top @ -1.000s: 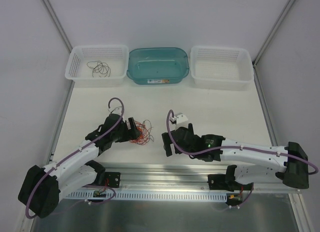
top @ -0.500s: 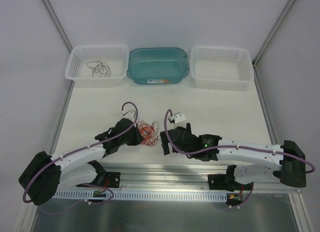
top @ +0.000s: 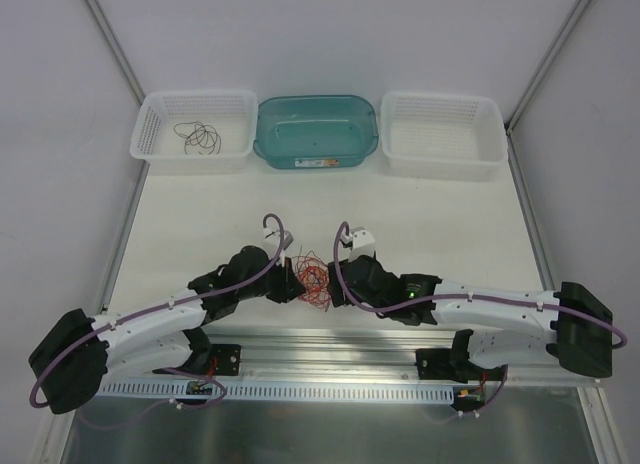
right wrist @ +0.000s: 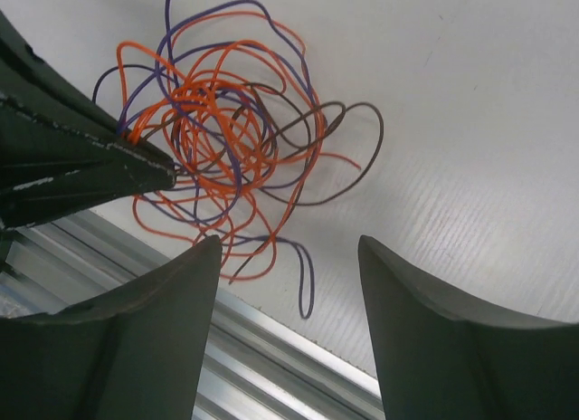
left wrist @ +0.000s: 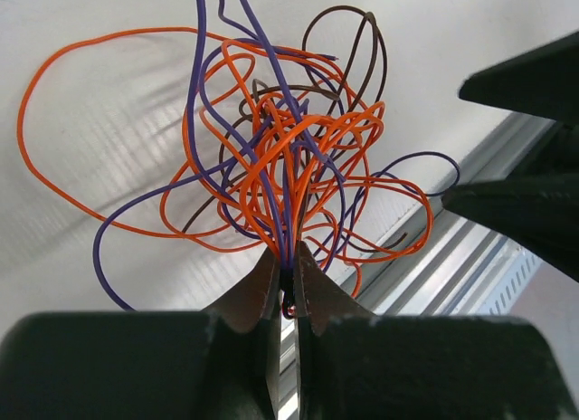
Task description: Untangle the cables
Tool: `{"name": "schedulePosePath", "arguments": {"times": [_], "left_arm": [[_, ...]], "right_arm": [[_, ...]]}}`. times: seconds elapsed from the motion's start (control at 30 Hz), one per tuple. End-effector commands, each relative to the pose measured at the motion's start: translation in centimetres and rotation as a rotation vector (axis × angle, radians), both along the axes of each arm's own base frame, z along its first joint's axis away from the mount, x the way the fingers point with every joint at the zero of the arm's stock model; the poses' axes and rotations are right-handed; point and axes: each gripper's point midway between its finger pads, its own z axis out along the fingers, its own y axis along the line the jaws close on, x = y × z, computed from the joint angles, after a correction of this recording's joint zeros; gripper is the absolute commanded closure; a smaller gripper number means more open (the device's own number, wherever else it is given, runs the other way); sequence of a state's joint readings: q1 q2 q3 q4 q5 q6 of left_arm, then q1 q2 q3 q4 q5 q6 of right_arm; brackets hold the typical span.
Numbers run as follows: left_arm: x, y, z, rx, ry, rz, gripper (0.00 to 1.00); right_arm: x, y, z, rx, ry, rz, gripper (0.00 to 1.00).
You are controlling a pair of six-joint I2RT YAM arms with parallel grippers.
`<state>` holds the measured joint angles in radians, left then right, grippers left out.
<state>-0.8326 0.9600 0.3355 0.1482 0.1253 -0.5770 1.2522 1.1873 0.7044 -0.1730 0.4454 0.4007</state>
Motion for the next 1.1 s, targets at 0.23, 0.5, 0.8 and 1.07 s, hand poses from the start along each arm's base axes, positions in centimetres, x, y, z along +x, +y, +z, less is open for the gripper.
{"name": "schedulePosePath", "arguments": {"times": [0.23,0.5,0.8,1.07], "left_arm": [[-0.9,-1.8,2.2,-0.073,-0.068,-0.119,1.00],[-1.1,-2.3,2.5,-0.077,-0.064,-0.133,1.00],[-1.5,-2.6,3.4,-0.107,-0.068,-0.145,1.00],[-1.7,-2.7,3.9,-0.123,-0.080,-0.154,1.00]], "right_arm": [[2.4,-0.5,1.6,0.133,-0.016,-0.114,0.41],[3.8,-1.2,1.3,0.107,-0.033,-0.142,0.48],[4.2,0.2,0.2,0.089,-0.043,-0.059,0.59],[4.6,1.2,-1.1,0.086,-0.026,-0.041,0.62]]}}
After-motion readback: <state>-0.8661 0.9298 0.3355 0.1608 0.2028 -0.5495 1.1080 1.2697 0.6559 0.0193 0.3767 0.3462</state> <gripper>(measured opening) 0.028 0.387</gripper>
